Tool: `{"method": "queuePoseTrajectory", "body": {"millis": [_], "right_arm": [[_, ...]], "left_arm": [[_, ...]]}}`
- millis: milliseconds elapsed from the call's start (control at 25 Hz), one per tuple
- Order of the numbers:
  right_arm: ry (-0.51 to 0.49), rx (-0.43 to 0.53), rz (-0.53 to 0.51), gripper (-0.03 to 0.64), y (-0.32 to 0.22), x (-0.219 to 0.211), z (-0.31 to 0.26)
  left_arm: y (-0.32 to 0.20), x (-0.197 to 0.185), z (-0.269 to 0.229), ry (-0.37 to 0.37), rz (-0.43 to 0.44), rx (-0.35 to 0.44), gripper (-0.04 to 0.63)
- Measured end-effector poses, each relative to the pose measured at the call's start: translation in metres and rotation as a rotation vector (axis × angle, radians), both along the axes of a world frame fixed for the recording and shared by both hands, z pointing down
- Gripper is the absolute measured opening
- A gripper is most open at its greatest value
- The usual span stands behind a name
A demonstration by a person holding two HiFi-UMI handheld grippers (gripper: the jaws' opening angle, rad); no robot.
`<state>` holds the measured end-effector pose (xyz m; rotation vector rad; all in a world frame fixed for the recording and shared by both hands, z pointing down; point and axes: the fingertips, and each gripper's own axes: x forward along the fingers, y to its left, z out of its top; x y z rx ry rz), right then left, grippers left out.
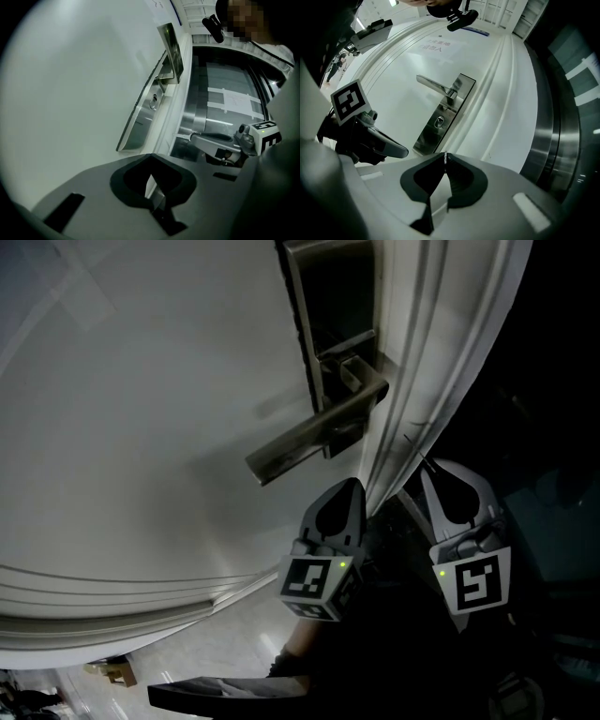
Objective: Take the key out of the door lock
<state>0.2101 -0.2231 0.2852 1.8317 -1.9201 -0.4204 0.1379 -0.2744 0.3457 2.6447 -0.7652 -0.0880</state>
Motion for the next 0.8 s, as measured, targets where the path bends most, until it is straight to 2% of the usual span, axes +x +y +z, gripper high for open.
{"method": "queuePoseTrajectory", "body": {"millis": [800], "right_arm": [[0.020, -0.006, -0.010, 0.012, -0.0055, -0.0022, 0.0024]], "left_arm": [[-0.0037, 0.0036, 0.0063, -0.006, 0.004, 0.003, 0.000]]}}
